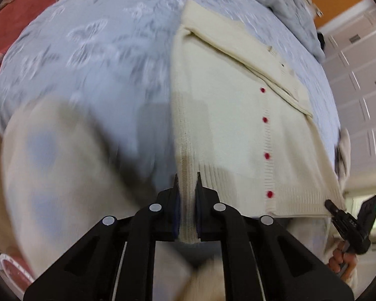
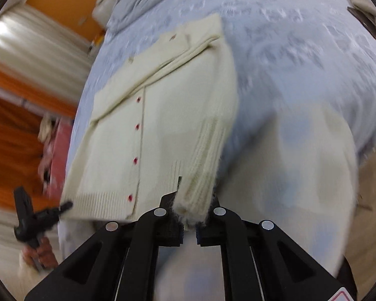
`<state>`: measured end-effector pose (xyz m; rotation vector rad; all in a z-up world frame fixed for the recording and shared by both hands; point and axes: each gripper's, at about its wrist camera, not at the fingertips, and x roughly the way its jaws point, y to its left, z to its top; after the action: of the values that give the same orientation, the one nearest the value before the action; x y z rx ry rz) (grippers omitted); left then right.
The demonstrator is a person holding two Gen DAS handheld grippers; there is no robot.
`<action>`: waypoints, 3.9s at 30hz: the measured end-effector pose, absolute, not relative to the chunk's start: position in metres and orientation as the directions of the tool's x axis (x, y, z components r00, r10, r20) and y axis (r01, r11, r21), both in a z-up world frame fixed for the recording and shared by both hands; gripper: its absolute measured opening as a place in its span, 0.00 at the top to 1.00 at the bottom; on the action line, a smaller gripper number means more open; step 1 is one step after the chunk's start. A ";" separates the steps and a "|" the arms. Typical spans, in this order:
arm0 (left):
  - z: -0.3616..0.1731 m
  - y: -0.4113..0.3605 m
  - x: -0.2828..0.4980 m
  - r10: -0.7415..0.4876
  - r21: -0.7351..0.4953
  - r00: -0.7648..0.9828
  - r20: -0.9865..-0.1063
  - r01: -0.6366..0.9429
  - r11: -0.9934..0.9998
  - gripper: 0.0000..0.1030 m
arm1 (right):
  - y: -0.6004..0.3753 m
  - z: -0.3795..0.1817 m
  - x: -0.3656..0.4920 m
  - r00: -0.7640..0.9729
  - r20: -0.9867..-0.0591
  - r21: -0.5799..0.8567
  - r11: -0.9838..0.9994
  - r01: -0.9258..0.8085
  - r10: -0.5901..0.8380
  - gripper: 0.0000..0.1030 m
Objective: Fold small clothes
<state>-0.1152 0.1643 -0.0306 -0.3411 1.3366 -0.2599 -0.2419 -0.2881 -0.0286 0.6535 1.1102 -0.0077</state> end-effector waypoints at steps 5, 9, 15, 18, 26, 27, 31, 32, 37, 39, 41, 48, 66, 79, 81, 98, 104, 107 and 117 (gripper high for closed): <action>0.036 0.178 -0.129 -0.436 -0.452 0.251 -0.864 -0.008 0.892 0.92 | -0.288 0.035 -0.269 0.501 -0.786 0.533 0.807 0.252 0.363 0.94; 0.068 0.159 -0.062 -0.420 -0.429 0.406 -0.812 0.075 0.900 0.92 | -0.322 0.067 -0.201 0.679 -0.650 0.607 0.771 0.193 0.342 0.93; 0.013 0.105 0.087 -0.280 -0.310 0.500 -0.820 0.023 0.950 0.65 | -0.368 -0.011 -0.053 0.686 -0.708 0.532 0.766 0.362 0.167 0.69; -0.016 0.096 0.124 -0.209 -0.257 0.482 -0.851 -0.036 0.966 0.57 | -0.370 -0.028 -0.027 0.646 -0.756 0.478 0.763 0.435 0.105 0.68; -0.050 0.100 0.132 -0.174 -0.208 0.469 -0.866 -0.020 0.978 0.21 | -0.367 -0.058 -0.007 0.558 -0.830 0.291 0.856 0.427 0.003 0.32; -0.062 0.098 0.138 -0.161 -0.188 0.443 -0.882 -0.017 0.982 0.21 | -0.368 -0.070 0.002 0.527 -0.850 0.272 0.862 0.427 0.007 0.32; -0.094 0.094 0.151 -0.164 -0.182 0.348 -0.923 -0.019 0.983 0.51 | -0.370 -0.103 0.021 0.455 -0.890 0.239 0.862 0.446 0.011 0.47; -0.098 0.094 0.153 -0.158 -0.175 0.335 -0.929 -0.021 0.984 0.66 | -0.369 -0.107 0.022 0.465 -0.884 0.271 0.865 0.423 0.049 0.89; -0.066 0.094 0.148 -0.180 -0.198 0.395 -0.901 -0.005 0.980 0.89 | -0.360 -0.058 0.006 0.592 -0.803 0.342 0.866 0.366 0.067 0.92; -0.048 0.094 0.151 -0.187 -0.206 0.430 -0.883 0.003 0.979 1.00 | -0.363 -0.026 0.002 0.656 -0.752 0.364 0.867 0.341 0.058 0.92; -0.028 0.094 0.164 -0.149 -0.175 0.501 -0.852 -0.004 0.985 1.00 | -0.371 -0.009 0.009 0.685 -0.727 0.379 0.864 0.333 0.055 0.92; -0.057 0.084 0.208 -0.174 -0.194 0.378 -0.909 -0.017 0.981 0.93 | -0.374 -0.097 0.055 0.447 -0.893 0.270 0.859 0.435 0.054 0.86; -0.052 0.059 0.218 -0.202 -0.207 0.431 -0.879 0.035 0.978 0.88 | -0.379 -0.060 0.057 0.597 -0.797 0.396 0.824 0.406 0.089 0.82; -0.038 0.023 0.084 -0.244 -0.191 0.425 -0.872 0.163 0.968 0.59 | -0.254 -0.042 -0.021 0.558 -0.811 0.329 0.926 0.186 0.176 0.77; -0.051 0.000 0.065 -0.229 -0.159 0.392 -0.891 0.203 0.966 0.60 | -0.199 -0.058 -0.012 0.516 -0.821 0.324 0.943 0.070 0.244 0.78; -0.101 0.032 0.040 -0.076 -0.041 0.307 -0.949 0.121 0.992 0.59 | -0.343 -0.085 -0.097 0.433 -0.901 0.220 0.829 0.515 -0.030 0.93; -0.099 0.033 0.037 -0.060 -0.028 0.306 -0.950 0.107 0.994 0.59 | -0.341 -0.080 -0.071 0.414 -0.892 0.077 0.841 0.536 -0.182 0.38; -0.099 0.033 0.036 -0.053 -0.021 0.306 -0.951 0.108 0.994 0.59 | -0.342 -0.104 -0.066 0.349 -0.930 0.079 0.860 0.503 -0.118 0.56; -0.106 0.031 0.035 -0.035 0.002 0.298 -0.954 0.121 0.993 0.58 | -0.370 -0.119 -0.075 0.355 -0.934 0.172 0.817 0.550 -0.042 0.89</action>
<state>0.0350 0.0307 -0.1063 0.0782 1.2645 -0.1034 -0.0746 -0.3696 -0.1188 0.5104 1.1549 -0.4051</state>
